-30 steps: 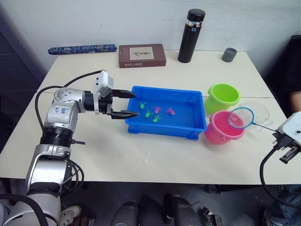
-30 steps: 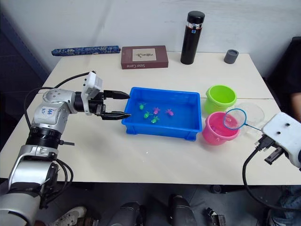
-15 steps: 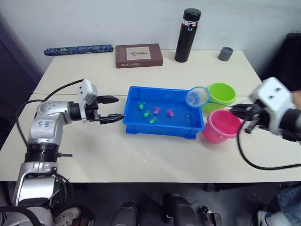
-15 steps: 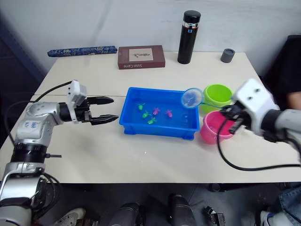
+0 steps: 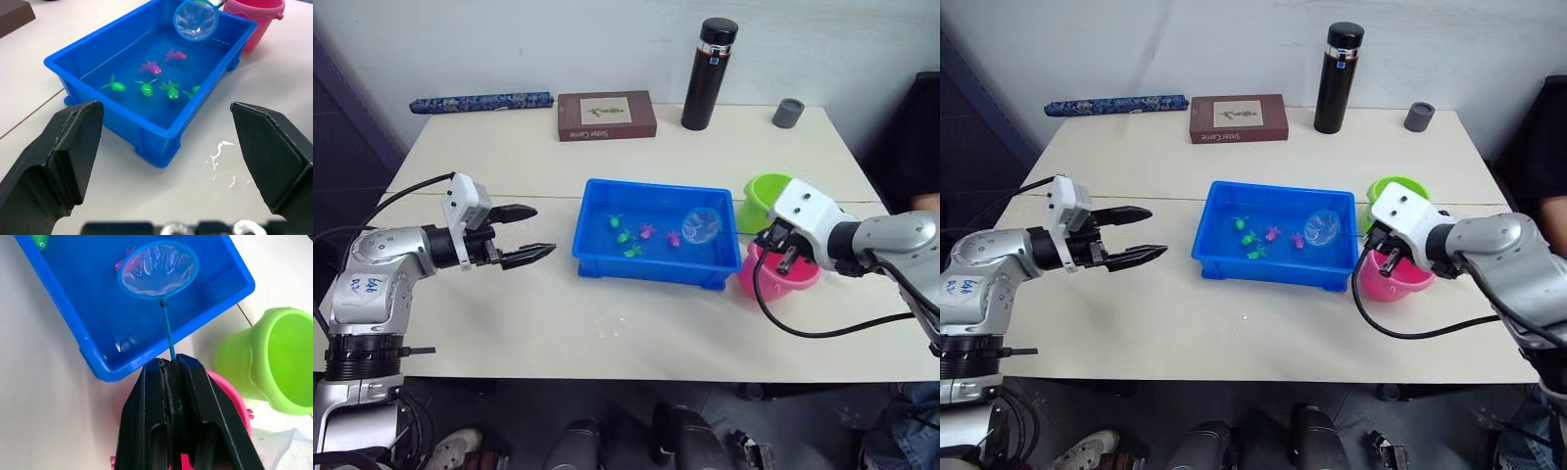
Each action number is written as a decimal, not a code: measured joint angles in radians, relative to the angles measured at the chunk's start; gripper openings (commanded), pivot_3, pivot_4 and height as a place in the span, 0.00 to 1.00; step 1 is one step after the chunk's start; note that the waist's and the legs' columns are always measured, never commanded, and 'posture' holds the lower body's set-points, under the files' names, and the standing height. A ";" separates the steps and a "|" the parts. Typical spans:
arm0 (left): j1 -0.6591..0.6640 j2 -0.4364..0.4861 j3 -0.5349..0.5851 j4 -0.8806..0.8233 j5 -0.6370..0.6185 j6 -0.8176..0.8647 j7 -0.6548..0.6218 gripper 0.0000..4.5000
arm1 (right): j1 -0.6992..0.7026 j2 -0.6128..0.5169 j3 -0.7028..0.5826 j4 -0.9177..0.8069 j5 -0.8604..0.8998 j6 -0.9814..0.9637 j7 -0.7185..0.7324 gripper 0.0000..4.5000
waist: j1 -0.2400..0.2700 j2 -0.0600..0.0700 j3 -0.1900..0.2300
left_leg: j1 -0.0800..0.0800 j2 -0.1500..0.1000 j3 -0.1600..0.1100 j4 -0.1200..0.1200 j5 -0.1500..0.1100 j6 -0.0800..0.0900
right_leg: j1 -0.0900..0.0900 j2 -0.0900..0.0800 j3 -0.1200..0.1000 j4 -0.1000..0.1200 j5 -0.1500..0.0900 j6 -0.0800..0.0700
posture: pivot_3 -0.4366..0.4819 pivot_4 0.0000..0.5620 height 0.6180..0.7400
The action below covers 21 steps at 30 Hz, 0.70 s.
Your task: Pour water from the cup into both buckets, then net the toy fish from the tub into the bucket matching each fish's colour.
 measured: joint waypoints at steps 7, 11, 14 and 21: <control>0.003 0.001 0.001 -0.007 -0.015 0.006 0.023 1.00 | -0.075 0.047 0.126 0.061 -0.156 -0.094 -0.021 0.00 | -0.015 0.000 0.000 | 0.000 0.000 0.000 0.000 0.000 0.000 | 0.000 0.000 0.000 0.000 0.000 0.000 | 0.48 0.27 1.00; 0.003 0.001 0.001 -0.014 -0.018 0.006 0.028 1.00 | -0.090 0.059 0.175 0.108 -0.252 -0.161 -0.028 0.00 | -0.015 0.000 0.000 | 0.000 0.000 0.000 0.000 0.000 0.000 | 0.000 0.000 0.000 0.000 0.000 0.000 | 0.48 0.27 1.00; 0.005 0.001 0.001 -0.025 -0.020 0.007 0.032 1.00 | -0.092 0.062 0.187 0.135 -0.312 -0.205 -0.027 0.00 | -0.015 0.000 0.000 | 0.000 0.000 0.000 0.000 0.000 0.000 | 0.000 0.000 0.000 0.000 0.000 0.000 | 0.48 0.27 1.00; 0.009 0.001 0.001 -0.033 -0.029 0.016 0.033 1.00 | -0.083 0.071 0.217 0.167 -0.411 -0.303 0.000 0.00 | -0.016 0.000 0.000 | 0.000 0.000 0.000 0.000 0.000 0.000 | 0.000 0.001 0.000 0.001 0.000 0.000 | 0.48 0.27 1.00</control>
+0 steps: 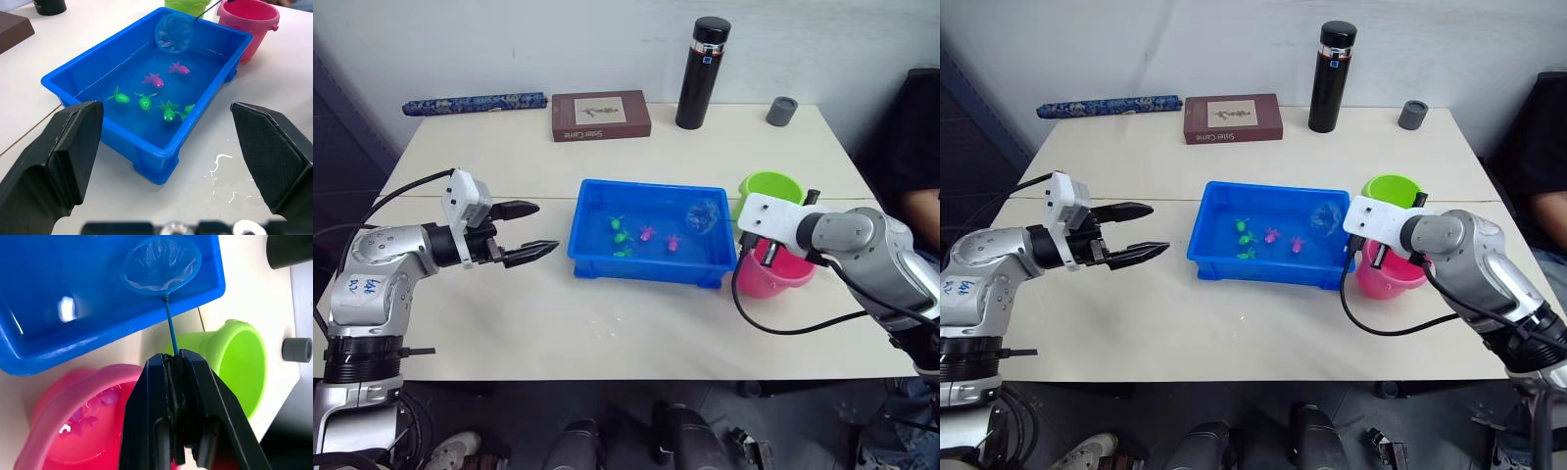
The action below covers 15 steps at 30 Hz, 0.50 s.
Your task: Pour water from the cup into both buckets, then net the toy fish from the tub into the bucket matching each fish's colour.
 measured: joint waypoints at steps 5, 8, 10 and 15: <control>0.013 0.001 0.000 -0.005 -0.004 0.005 0.000 1.00 | 0.047 0.031 0.000 -0.025 -0.009 -0.009 0.054 0.00 | 0.000 0.000 0.000 | 0.000 0.000 0.000 0.000 0.000 0.000 | 0.000 0.000 0.000 0.000 0.000 0.000 | 0.48 0.27 1.00; 0.024 0.003 0.000 -0.010 -0.005 0.011 0.001 1.00 | 0.066 0.044 -0.003 -0.062 -0.008 0.008 0.079 0.00 | 0.000 0.000 0.000 | 0.000 0.000 0.000 0.000 0.000 0.000 | 0.000 0.000 0.000 0.000 0.000 0.000 | 0.48 0.27 1.00; 0.025 0.003 0.000 -0.013 -0.006 0.013 0.001 1.00 | 0.079 0.047 -0.009 -0.088 -0.007 0.019 0.091 0.00 | 0.000 0.000 0.000 | 0.000 0.000 0.000 0.000 0.000 0.000 | 0.000 0.000 0.000 0.000 0.000 0.000 | 0.48 0.27 1.00; 0.029 0.006 0.000 -0.022 -0.018 0.018 0.009 1.00 | 0.132 0.122 -0.072 -0.164 0.065 0.152 0.113 0.00 | 0.001 0.000 0.000 | 0.000 0.000 0.000 0.000 0.000 0.000 | 0.000 0.000 0.000 0.000 0.000 0.000 | 0.48 0.27 1.00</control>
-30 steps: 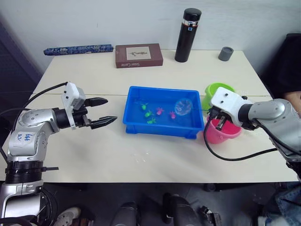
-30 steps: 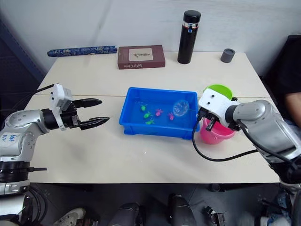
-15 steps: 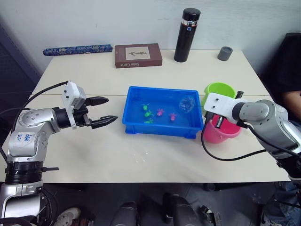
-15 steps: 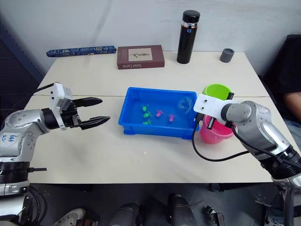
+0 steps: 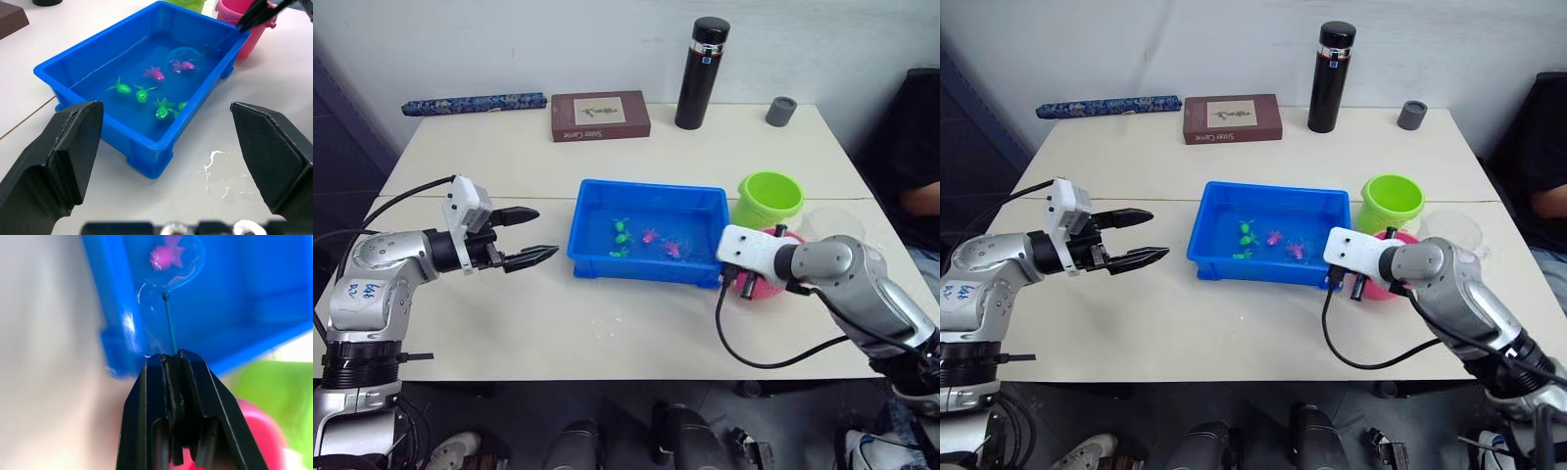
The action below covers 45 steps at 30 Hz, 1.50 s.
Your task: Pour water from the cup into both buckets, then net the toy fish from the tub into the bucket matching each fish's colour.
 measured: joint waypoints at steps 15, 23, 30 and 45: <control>0.010 0.004 0.000 -0.020 -0.008 0.007 -0.002 1.00 | -0.017 0.038 -0.256 -0.026 0.282 0.363 0.021 0.00 | 0.000 0.000 0.000 | 0.000 0.000 0.000 0.000 0.000 0.000 | 0.000 0.000 0.000 0.000 0.000 0.000 | 0.48 0.27 1.00; -0.026 0.004 -0.017 -0.013 -0.008 0.003 -0.025 1.00 | -0.039 0.035 -0.297 0.002 0.346 0.381 -0.028 0.00 | 0.000 0.000 0.000 | 0.000 0.000 0.000 0.000 0.000 0.000 | 0.000 0.000 0.000 0.000 0.000 0.000 | 0.48 0.27 1.00; -0.070 -0.001 -0.061 0.016 -0.006 -0.020 -0.062 1.00 | -0.052 0.036 -0.317 0.005 0.385 0.366 -0.057 0.00 | 0.000 0.000 0.000 | 0.000 0.000 0.000 0.000 0.000 0.000 | 0.000 0.000 0.000 0.000 0.000 0.000 | 0.48 0.27 1.00; -0.111 -0.037 -0.125 0.036 -0.003 -0.061 -0.095 1.00 | 0.250 -0.106 -0.816 -0.135 0.523 0.370 -0.055 0.00 | 0.016 0.000 0.000 | 0.000 0.000 0.000 -0.001 0.000 0.000 | 0.000 -0.001 0.000 -0.001 0.000 0.000 | 0.48 0.27 1.00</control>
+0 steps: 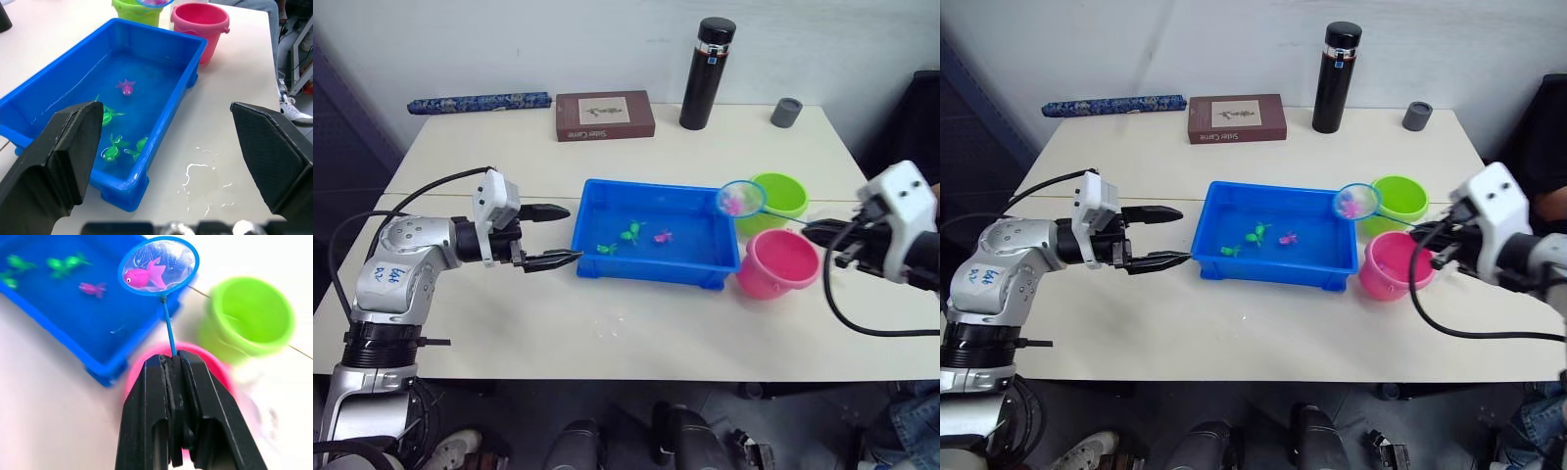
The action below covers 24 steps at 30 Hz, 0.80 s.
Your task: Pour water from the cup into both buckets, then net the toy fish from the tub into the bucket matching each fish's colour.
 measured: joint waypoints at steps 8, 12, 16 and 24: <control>-0.070 -0.046 -0.040 0.113 0.024 -0.045 -0.019 1.00 | 0.301 -0.044 -0.259 -0.106 -0.009 0.027 0.019 0.00 | 0.013 0.000 0.000 | 0.000 0.000 0.000 0.000 0.000 0.000 | 0.001 0.001 0.000 0.001 0.000 0.000 | 0.48 0.27 1.00; -0.101 -0.072 -0.052 0.160 0.036 -0.071 -0.041 1.00 | 0.407 -0.044 -0.271 -0.155 -0.056 -0.023 -0.001 0.00 | 0.012 0.000 0.000 | 0.001 -0.001 0.001 0.000 0.000 0.000 | 0.001 0.001 0.000 0.001 0.000 0.000 | 0.48 0.27 1.00; -0.122 -0.089 -0.076 0.198 0.044 -0.089 -0.062 1.00 | 0.514 -0.045 -0.256 -0.203 -0.139 -0.125 -0.030 0.00 | 0.011 0.000 0.000 | 0.001 0.000 0.001 0.000 0.000 0.000 | 0.001 0.001 0.000 0.001 0.000 0.000 | 0.48 0.27 1.00; -0.192 -0.127 -0.088 0.289 0.076 -0.132 -0.094 1.00 | 0.671 -0.066 -0.171 -0.266 -0.394 -0.440 -0.088 0.00 | 0.012 0.000 0.000 | 0.001 -0.001 0.001 0.001 0.000 0.000 | 0.001 0.002 0.000 0.001 0.000 0.000 | 0.48 0.27 1.00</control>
